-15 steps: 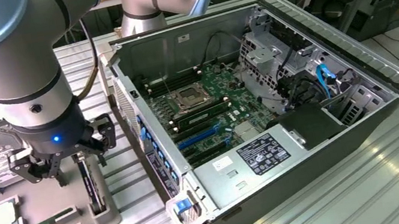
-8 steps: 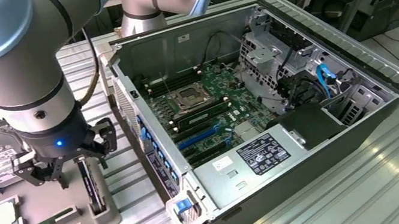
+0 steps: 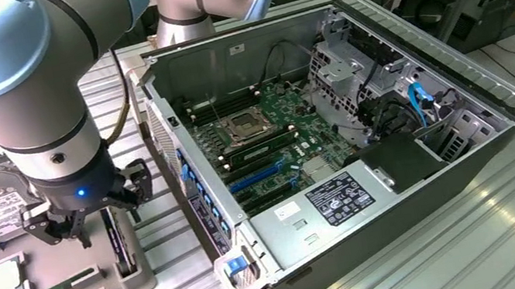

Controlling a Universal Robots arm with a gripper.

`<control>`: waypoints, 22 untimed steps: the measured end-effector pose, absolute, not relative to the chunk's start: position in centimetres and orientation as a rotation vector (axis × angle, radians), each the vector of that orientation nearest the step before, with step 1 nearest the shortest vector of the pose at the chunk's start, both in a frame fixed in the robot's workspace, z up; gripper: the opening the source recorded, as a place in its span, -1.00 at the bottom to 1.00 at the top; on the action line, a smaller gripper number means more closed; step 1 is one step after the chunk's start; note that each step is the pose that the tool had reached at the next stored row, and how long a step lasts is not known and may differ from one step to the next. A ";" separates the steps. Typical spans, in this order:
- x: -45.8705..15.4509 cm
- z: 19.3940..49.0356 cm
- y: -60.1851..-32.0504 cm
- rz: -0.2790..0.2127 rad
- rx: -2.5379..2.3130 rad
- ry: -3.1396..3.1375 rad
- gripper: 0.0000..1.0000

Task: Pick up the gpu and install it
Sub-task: 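Pick up the gpu and move the gpu toward the slot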

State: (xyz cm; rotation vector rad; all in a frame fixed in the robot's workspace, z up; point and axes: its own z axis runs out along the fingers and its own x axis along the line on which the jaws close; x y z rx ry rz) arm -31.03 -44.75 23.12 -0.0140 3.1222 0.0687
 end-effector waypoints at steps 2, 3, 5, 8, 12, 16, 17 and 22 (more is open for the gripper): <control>-31.0 22.9 -44.7 0.069 -0.010 3.122 0.44; -31.0 22.8 -44.7 0.069 -0.008 3.122 0.44; -31.0 22.8 -44.7 0.068 -0.007 3.122 0.41; -31.0 22.6 -44.7 0.069 -0.007 3.122 0.15; -31.0 22.4 -44.7 0.068 -0.007 3.122 0.02; -31.0 22.3 -44.7 0.068 -0.007 3.122 0.02; -31.0 22.2 -44.7 0.069 -0.007 3.122 0.02; -31.0 22.2 -44.7 0.068 -0.007 3.122 -0.28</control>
